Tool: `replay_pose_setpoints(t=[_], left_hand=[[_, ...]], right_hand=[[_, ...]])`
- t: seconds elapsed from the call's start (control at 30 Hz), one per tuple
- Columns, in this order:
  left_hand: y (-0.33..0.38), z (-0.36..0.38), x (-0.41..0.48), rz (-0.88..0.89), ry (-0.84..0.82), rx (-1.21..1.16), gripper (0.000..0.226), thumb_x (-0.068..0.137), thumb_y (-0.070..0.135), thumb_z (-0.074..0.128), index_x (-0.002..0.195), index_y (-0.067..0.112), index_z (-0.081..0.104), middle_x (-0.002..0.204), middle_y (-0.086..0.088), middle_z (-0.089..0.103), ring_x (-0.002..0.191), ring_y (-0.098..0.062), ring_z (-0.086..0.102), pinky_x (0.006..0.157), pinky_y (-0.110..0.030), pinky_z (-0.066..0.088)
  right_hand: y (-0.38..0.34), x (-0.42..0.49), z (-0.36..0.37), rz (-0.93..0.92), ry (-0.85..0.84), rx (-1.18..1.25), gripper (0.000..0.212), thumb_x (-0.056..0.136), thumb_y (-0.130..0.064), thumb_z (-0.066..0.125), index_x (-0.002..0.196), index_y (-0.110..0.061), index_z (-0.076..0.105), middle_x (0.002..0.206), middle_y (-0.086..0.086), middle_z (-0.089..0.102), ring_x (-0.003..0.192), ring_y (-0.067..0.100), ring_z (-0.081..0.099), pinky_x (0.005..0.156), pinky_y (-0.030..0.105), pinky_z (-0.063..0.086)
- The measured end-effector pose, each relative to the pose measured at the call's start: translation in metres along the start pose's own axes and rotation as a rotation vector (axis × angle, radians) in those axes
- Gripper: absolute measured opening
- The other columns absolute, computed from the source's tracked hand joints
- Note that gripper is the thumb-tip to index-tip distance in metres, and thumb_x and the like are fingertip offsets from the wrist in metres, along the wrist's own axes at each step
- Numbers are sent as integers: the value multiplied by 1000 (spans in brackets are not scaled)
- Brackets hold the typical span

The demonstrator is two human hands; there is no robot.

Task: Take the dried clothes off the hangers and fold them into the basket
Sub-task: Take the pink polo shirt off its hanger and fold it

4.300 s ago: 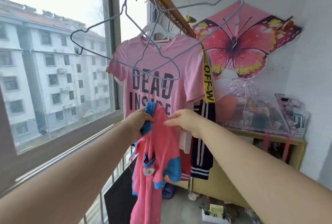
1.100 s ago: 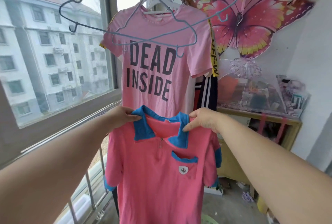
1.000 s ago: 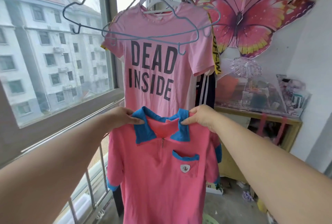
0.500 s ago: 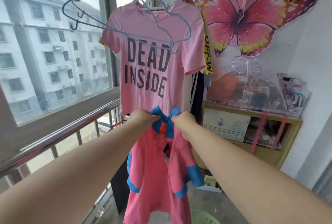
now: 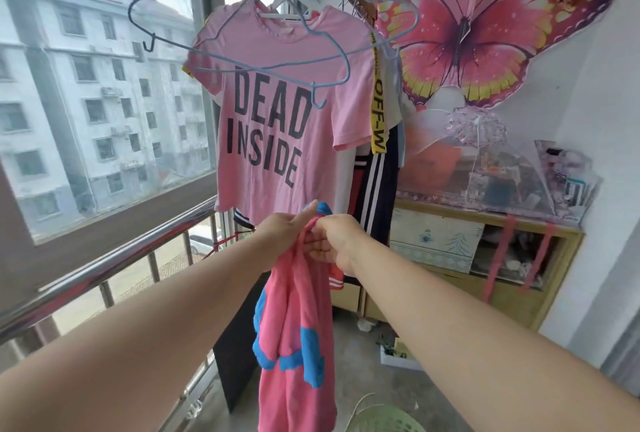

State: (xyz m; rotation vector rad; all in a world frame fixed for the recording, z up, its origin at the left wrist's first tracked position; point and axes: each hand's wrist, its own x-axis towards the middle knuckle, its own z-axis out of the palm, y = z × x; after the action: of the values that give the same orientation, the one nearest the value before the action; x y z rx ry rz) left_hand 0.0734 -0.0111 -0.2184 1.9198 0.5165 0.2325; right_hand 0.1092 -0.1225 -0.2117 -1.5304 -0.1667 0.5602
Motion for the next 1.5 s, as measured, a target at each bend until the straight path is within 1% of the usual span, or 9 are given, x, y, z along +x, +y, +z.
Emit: replay_pose_setpoints(t=[0.17, 0.33, 0.53, 0.7, 0.87, 1.0, 1.1, 1.23, 1.5], left_hand=[[-9, -19, 3, -28, -239, -165, 29, 72, 13, 80, 100, 10, 72, 102, -18, 70, 95, -33, 67, 94, -47, 52], [-9, -33, 6, -50, -289, -220, 31, 78, -14, 59, 92, 10, 74, 89, -18, 69, 77, -30, 66, 77, -43, 58], [0, -38, 0, 5, -389, -306, 39, 79, -19, 44, 93, 5, 72, 76, -13, 70, 60, -24, 67, 57, -31, 59], [1, -40, 0, 101, -377, -143, 37, 82, -14, 51, 86, 14, 74, 83, -9, 70, 72, -21, 67, 74, -31, 57], [-11, -43, -3, 142, -214, 503, 12, 76, 11, 64, 77, 23, 62, 77, 2, 60, 77, -16, 56, 62, -21, 43], [-32, -41, -6, 70, -204, 907, 31, 74, 24, 70, 103, 15, 65, 101, -7, 66, 97, -24, 62, 81, -30, 52], [-44, -43, -5, 88, -146, 862, 29, 78, 19, 65, 107, 14, 65, 104, -8, 67, 98, -24, 62, 84, -31, 52], [-57, -41, -6, 169, -112, 816, 22, 87, 16, 54, 104, 14, 67, 97, -6, 66, 90, -22, 60, 76, -29, 47], [-61, -43, -12, 377, 79, 813, 29, 87, 1, 42, 102, 7, 66, 100, -13, 68, 94, -30, 63, 77, -33, 49]], right_hand=[[-10, -14, -6, 8, -169, -255, 51, 83, 10, 32, 111, -16, 67, 69, 9, 55, 57, 15, 48, 63, 26, 47], [-14, -5, -21, -226, -1, -411, 63, 71, 16, 36, 112, -19, 69, 66, 3, 50, 47, 13, 43, 47, 20, 38], [-7, -2, -34, -335, -246, -626, 102, 66, -16, 87, 148, -29, 28, 134, -13, 34, 122, 6, 38, 105, 28, 39], [4, 2, -22, -347, -207, -471, 48, 78, 2, 74, 124, -4, 59, 99, 0, 64, 91, 9, 59, 73, 7, 48], [1, 2, -14, -438, -98, -576, 35, 85, -12, 71, 119, -8, 64, 84, -6, 63, 74, 3, 57, 57, 2, 40], [-2, 2, -15, -475, -50, -589, 33, 87, -15, 70, 118, -8, 65, 68, -16, 51, 48, -11, 49, 45, 1, 34], [-2, -4, -17, -466, -30, -622, 33, 88, -21, 69, 119, -12, 65, 83, -9, 63, 74, -3, 56, 60, -1, 42], [4, -6, -22, -407, -12, -631, 33, 86, -31, 71, 114, -14, 66, 109, 10, 68, 103, 22, 63, 95, 33, 48], [1, -28, -41, -324, -72, -1170, 20, 88, -35, 67, 91, -15, 67, 82, 2, 60, 81, 17, 55, 66, 24, 40]])
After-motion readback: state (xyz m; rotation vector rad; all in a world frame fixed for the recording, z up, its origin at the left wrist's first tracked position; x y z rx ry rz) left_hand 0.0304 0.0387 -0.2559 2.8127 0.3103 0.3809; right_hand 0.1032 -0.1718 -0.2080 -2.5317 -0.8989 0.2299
